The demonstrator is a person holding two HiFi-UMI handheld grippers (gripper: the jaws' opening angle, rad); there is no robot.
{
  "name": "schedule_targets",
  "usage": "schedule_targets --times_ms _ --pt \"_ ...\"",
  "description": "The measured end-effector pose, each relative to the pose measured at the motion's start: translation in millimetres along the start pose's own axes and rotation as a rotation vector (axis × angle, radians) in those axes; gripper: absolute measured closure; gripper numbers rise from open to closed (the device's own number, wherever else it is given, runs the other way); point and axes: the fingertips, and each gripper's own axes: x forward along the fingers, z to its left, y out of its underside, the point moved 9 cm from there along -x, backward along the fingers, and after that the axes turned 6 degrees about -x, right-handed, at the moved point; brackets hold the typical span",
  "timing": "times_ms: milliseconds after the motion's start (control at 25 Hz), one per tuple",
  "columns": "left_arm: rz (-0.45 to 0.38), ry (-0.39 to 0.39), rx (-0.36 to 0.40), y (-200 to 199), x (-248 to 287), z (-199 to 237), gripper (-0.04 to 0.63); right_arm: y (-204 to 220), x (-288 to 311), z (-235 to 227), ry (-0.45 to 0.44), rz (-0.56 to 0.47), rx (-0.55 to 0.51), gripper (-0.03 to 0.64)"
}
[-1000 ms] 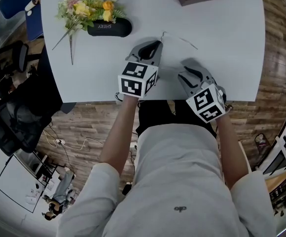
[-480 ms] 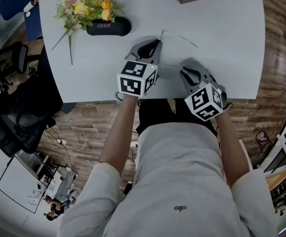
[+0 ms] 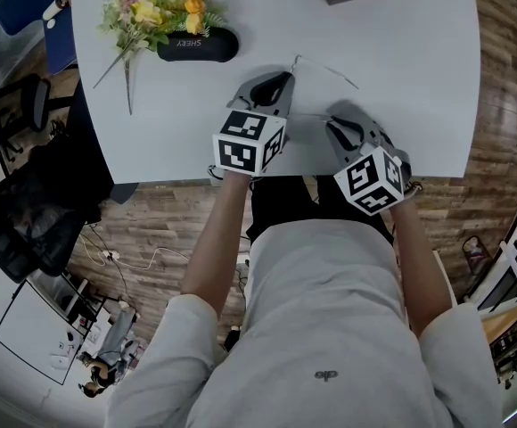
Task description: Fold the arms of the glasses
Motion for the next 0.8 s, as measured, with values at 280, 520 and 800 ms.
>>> schedule_targets --times_ms 280,520,800 --pt "0.001 0.002 -0.008 3 -2 0 0.568 -4 3 -6 0.014 -0.007 0.010 0.557" --pt "0.004 0.009 -0.010 5 -3 -3 0.568 -7 5 -11 0.033 -0.014 0.012 0.555" --pt "0.005 0.017 -0.029 8 -4 -4 0.568 -12 9 -17 0.056 -0.020 0.024 0.555"
